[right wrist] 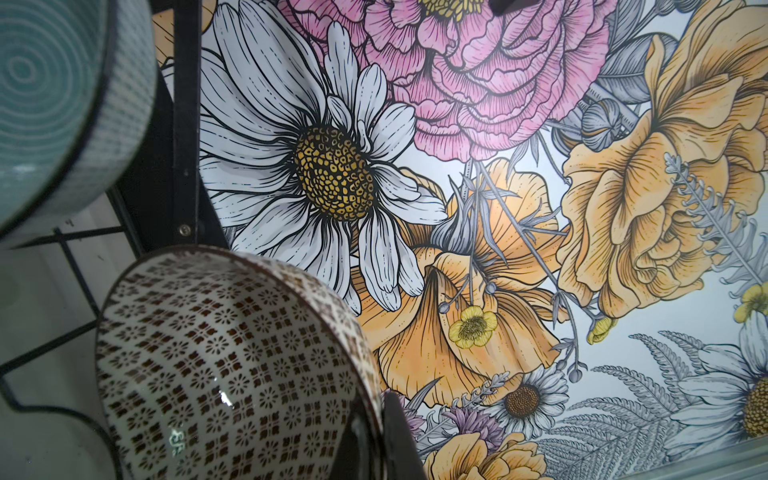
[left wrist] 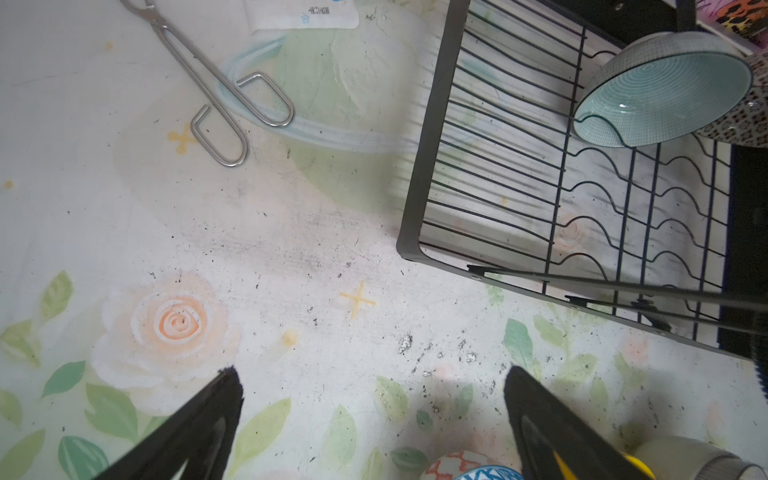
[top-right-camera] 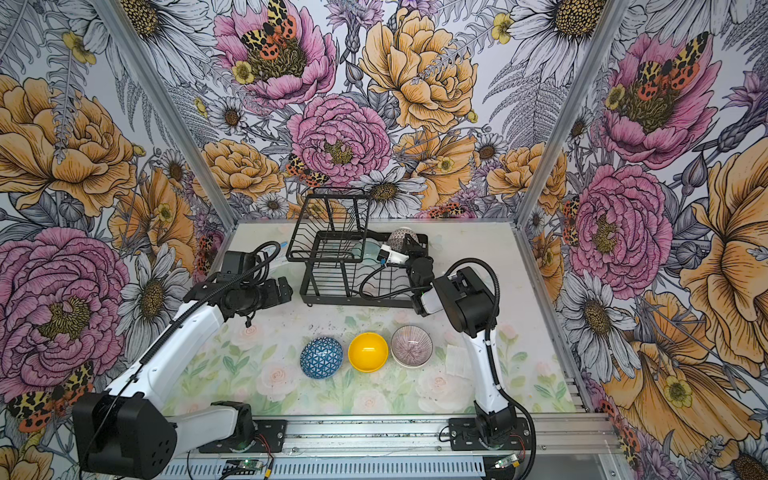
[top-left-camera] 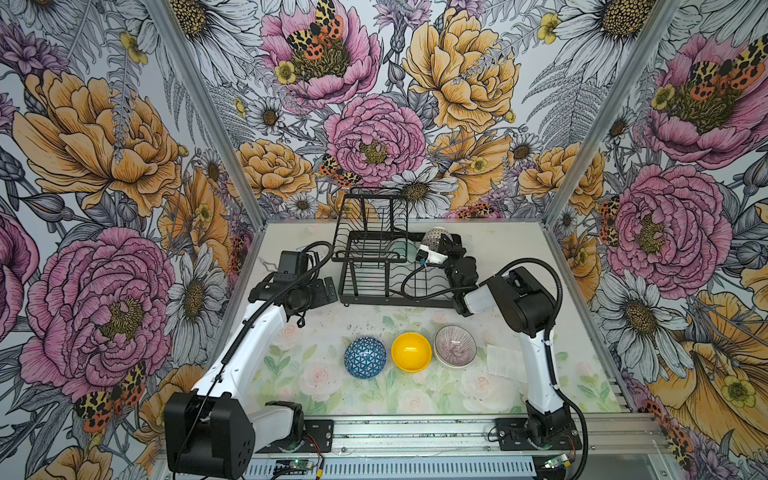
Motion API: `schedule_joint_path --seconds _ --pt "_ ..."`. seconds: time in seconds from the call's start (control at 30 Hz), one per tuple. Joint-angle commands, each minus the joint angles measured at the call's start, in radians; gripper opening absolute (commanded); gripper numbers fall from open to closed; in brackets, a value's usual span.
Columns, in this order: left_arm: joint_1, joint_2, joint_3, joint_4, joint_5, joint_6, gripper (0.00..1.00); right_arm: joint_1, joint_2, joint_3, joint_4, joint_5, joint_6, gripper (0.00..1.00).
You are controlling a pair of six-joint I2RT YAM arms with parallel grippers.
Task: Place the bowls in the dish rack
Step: 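Lower the patterned bowl into the rack slots beside the green bowl with the right gripper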
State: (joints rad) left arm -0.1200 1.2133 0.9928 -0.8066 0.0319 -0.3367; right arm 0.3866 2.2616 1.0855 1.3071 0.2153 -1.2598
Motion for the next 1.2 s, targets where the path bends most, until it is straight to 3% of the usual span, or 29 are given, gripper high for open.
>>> schedule_joint_path --seconds 0.0,0.6,0.73,1.03,1.17 --pt "0.009 0.0 -0.014 0.03 0.022 0.018 0.99 0.005 0.019 0.027 0.086 0.001 -0.011 0.0" --pt "0.008 0.012 -0.005 0.032 0.03 0.02 0.99 0.005 0.014 0.03 0.085 0.025 0.049 0.0" --pt "0.009 0.017 0.003 0.032 0.033 0.023 0.99 0.005 0.009 0.03 0.081 0.034 0.066 0.11" --pt "0.001 0.019 0.006 0.032 0.033 0.022 0.99 0.003 -0.008 0.03 0.066 0.051 0.069 0.27" --pt "-0.002 0.011 0.006 0.033 0.03 0.025 0.99 0.005 -0.028 0.021 0.065 0.054 0.072 0.43"
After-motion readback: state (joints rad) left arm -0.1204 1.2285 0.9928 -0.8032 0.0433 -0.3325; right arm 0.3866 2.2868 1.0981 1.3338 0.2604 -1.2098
